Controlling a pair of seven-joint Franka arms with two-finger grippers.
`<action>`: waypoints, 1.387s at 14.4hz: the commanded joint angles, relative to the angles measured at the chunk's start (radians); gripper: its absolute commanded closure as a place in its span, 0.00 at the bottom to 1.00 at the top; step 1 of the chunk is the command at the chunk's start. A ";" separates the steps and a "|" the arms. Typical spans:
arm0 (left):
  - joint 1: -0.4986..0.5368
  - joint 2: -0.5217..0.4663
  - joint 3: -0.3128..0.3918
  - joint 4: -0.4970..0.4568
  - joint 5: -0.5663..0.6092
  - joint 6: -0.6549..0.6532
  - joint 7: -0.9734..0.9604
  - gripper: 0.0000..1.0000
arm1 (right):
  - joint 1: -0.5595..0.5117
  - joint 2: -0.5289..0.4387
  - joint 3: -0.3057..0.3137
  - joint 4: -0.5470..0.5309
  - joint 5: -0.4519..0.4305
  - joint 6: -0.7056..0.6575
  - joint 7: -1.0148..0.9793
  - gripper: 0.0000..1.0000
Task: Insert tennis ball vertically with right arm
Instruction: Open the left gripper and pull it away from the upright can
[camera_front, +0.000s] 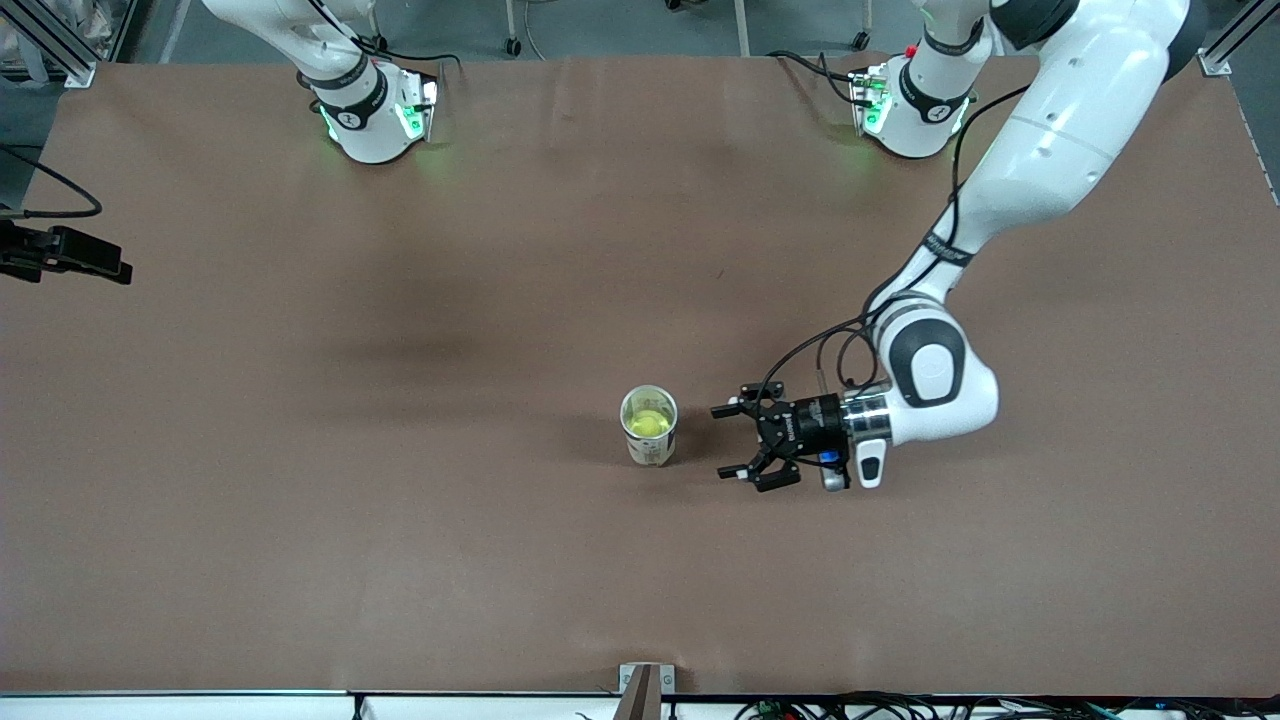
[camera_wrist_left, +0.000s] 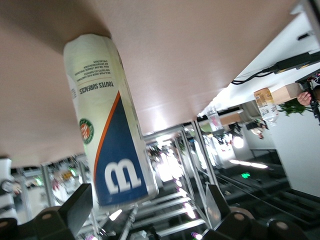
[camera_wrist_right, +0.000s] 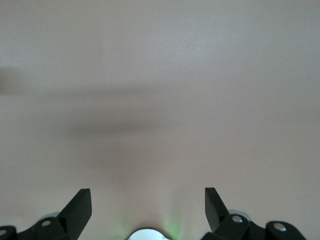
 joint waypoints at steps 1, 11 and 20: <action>0.049 -0.161 0.007 -0.097 0.159 0.001 -0.042 0.00 | -0.006 -0.169 0.013 -0.238 0.012 0.129 0.012 0.00; 0.204 -0.419 0.009 0.018 1.051 -0.261 -0.030 0.00 | -0.040 -0.192 0.073 -0.142 0.000 -0.005 0.010 0.00; 0.300 -0.636 0.015 0.003 1.252 -0.344 0.317 0.00 | -0.044 -0.191 0.067 -0.121 0.017 -0.004 0.012 0.00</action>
